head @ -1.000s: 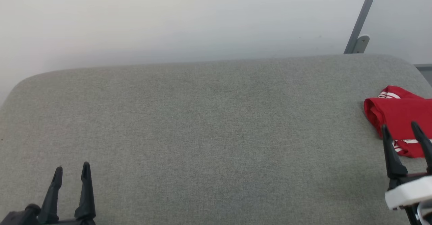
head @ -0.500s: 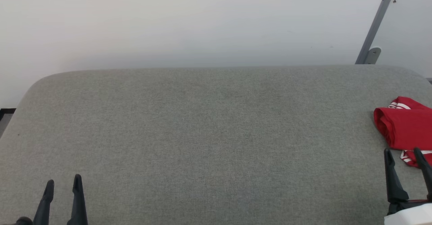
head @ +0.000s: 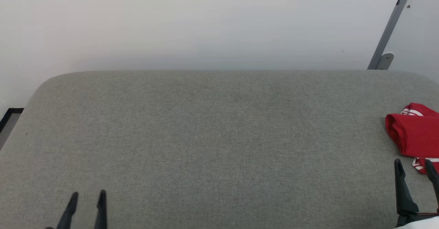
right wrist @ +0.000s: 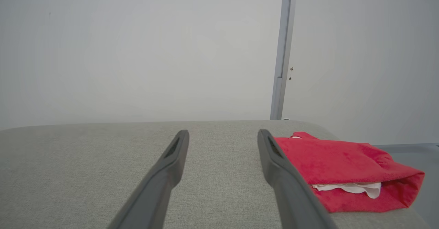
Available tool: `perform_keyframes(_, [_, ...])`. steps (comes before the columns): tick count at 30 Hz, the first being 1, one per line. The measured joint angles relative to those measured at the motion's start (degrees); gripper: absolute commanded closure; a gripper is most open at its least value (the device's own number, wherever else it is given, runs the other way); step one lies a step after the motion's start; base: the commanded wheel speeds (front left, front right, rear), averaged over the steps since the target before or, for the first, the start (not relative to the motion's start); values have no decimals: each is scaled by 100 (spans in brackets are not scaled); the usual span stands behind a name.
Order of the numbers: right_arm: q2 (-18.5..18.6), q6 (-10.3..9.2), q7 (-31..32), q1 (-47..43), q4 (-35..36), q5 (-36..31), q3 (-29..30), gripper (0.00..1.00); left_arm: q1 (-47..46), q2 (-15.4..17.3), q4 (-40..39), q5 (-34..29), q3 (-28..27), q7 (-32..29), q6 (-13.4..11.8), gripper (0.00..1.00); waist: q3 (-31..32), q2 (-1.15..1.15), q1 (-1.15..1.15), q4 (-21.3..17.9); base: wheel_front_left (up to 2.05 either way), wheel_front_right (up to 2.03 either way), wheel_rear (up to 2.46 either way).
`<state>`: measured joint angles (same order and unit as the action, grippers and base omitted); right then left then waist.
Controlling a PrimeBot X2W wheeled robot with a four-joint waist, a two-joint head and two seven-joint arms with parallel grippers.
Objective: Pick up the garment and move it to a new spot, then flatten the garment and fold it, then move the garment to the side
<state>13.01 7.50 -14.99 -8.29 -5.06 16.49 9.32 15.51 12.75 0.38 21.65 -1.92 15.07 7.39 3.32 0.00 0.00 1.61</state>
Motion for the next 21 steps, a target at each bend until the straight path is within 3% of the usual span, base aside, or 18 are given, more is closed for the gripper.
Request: perform_keyframes(21, [-123, 0, 0, -136, 55, 59, 20, 0, 74, -94, 32, 81, 277, 0, 0, 0, 34, 0, 0, 50, 0, 0, 0])
